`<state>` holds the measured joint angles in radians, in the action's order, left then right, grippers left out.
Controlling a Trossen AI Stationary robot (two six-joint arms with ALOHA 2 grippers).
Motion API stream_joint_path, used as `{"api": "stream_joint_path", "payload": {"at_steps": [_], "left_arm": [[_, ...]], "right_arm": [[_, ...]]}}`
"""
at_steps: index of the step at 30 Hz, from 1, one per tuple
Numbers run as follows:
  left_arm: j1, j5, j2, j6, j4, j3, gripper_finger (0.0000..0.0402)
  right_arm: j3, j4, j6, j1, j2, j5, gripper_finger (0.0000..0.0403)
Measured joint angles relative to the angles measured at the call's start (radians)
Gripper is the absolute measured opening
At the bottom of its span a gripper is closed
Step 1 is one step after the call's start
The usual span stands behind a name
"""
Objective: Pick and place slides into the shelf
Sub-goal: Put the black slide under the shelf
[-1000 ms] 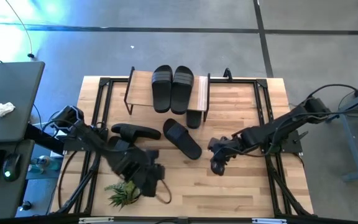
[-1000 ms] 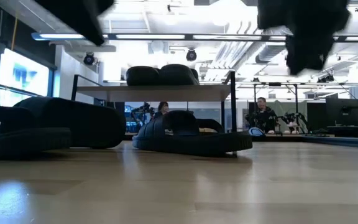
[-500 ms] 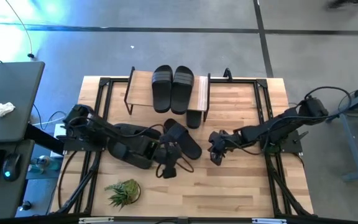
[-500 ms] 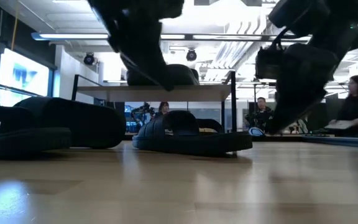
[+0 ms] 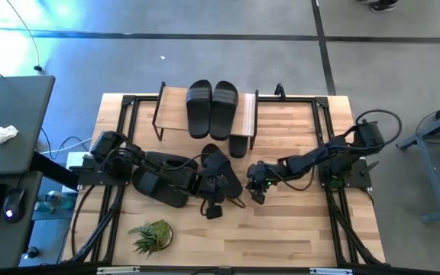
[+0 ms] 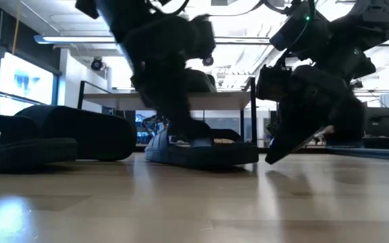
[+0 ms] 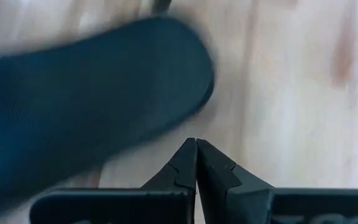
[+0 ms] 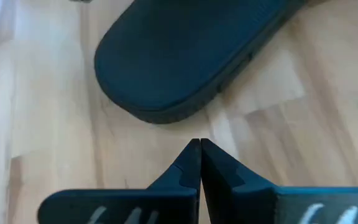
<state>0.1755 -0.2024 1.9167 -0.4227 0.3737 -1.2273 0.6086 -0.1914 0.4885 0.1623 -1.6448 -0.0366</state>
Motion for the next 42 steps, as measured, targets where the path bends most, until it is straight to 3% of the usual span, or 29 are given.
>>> {"api": "stream_joint_path", "payload": {"at_steps": [8,21,32,42], "left_arm": [[-0.014,-0.013,-0.004,-0.057,0.139,0.002,0.0000],[-0.099,0.011,0.019,-0.058,0.137,0.001,0.0000],[-0.181,0.007,0.018,-0.036,0.190,0.003,0.0000],[-0.181,-0.045,0.010,-0.083,0.248,0.002,0.0000]], "right_arm": [[0.000,-0.028,-0.004,0.000,-0.013,-0.009,0.0000],[0.004,-0.090,-0.071,-0.018,-0.013,-0.046,0.0000],[0.201,-0.041,-0.126,-0.037,-0.184,-0.120,0.0000],[0.256,-0.006,-0.127,-0.074,-0.197,-0.100,0.0000]]}}
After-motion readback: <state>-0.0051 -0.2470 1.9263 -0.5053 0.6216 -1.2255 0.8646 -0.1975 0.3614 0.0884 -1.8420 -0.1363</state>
